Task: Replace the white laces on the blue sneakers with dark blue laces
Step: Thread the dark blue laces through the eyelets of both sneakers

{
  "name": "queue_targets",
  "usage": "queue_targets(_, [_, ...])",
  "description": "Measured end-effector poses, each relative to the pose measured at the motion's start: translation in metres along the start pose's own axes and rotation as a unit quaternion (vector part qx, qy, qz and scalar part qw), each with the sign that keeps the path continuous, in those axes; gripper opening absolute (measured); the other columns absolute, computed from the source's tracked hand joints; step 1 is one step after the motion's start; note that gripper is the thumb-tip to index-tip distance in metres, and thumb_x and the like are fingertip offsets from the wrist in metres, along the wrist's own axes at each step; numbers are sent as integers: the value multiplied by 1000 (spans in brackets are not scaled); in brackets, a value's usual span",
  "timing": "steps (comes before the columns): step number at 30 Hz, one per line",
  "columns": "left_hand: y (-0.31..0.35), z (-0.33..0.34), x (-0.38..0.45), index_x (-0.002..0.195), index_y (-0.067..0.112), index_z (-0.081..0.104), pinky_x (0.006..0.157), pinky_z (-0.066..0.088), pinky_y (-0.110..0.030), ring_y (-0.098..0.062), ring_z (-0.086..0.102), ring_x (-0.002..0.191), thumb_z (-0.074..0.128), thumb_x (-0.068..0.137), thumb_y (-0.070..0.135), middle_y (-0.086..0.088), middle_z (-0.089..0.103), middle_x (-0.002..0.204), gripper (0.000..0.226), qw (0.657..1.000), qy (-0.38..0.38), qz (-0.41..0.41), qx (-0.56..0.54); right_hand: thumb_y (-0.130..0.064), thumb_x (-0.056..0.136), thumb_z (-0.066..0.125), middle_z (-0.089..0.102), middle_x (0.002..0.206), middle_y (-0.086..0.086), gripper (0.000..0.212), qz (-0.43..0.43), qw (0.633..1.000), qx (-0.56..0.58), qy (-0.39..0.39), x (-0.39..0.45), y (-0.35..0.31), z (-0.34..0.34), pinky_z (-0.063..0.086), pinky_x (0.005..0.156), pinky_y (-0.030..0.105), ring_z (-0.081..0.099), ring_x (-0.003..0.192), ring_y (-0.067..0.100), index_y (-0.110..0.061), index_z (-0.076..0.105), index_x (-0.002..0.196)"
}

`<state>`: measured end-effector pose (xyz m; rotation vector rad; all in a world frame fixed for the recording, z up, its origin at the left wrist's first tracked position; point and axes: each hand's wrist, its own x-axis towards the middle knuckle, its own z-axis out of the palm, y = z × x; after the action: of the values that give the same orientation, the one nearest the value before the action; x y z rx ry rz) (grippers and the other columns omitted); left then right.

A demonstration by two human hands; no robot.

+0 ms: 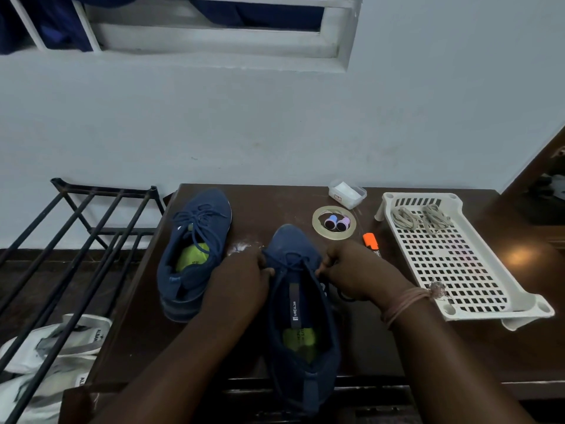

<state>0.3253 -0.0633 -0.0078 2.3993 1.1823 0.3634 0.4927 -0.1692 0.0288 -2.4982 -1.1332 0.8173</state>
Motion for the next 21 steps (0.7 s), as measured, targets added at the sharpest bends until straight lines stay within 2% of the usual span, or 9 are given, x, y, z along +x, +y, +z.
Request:
queue_targets(3, [-1,0,-1,84,25,58,68,39,-30,-16,58,80,58,95,35,9,57,81,15,999,6,26,26,-15,96,50,64,102,14,11,49,994,-65,79,-7,2,-3,47,79,31,61,98,32,-11,60,91])
queue_targets(5, [-1,1,2,79,20,55,65,34,-29,-17,56,76,54,95,31,5,56,78,19,999,-2,24,31,-10,94,47,63,109,17,13,79,981,-47,168,-10,13,-5,44,87,33,60,107,35,-16,52,82])
queue_targets(6, [-1,1,4,78,18,54,64,33,-29,-17,57,75,52,96,28,3,57,78,20,1000,-12,17,22,-10,92,48,62,105,14,18,87,980,-38,176,-9,15,-5,44,87,33,60,106,35,-18,45,77])
queue_targets(8, [1,-3,7,78,17,51,62,34,-30,-16,56,73,49,95,24,0,58,78,19,999,-39,-8,-12,-12,91,52,61,96,9,9,58,991,-49,107,-7,15,-5,46,83,32,61,102,32,-13,51,82])
queue_targets(9, [2,-6,8,79,16,50,60,34,-30,-16,55,72,47,95,23,-1,58,78,18,998,-50,-21,-32,-15,92,56,62,103,8,8,34,997,-41,62,-5,11,-3,46,82,30,61,101,29,-11,57,98])
queue_targets(11, [5,-9,7,83,15,51,57,37,-30,-16,56,71,46,95,22,-3,60,79,16,996,-60,-29,-59,-19,91,63,58,123,6,35,-12,1000,-15,4,-2,2,1,47,86,29,59,107,26,-18,55,125])
queue_targets(15, [9,-10,7,92,20,54,58,38,-26,-9,57,74,43,99,22,1,62,86,14,990,-81,-47,-108,-11,92,59,67,101,9,9,-58,997,-28,30,4,-3,10,52,79,32,63,92,25,-10,65,99])
queue_targets(18, [6,-13,12,88,14,63,60,38,-26,-5,55,71,55,99,32,0,64,84,23,988,-105,-56,-102,-20,96,56,68,91,9,18,-35,996,-39,65,3,1,8,47,75,29,62,88,25,-8,67,91])
queue_targets(21, [4,-20,16,74,13,66,54,36,-24,-7,55,65,66,92,42,4,61,71,34,997,-63,-36,-40,-25,94,57,57,74,3,23,-6,992,-55,113,4,9,3,42,70,28,57,81,25,-11,60,76])
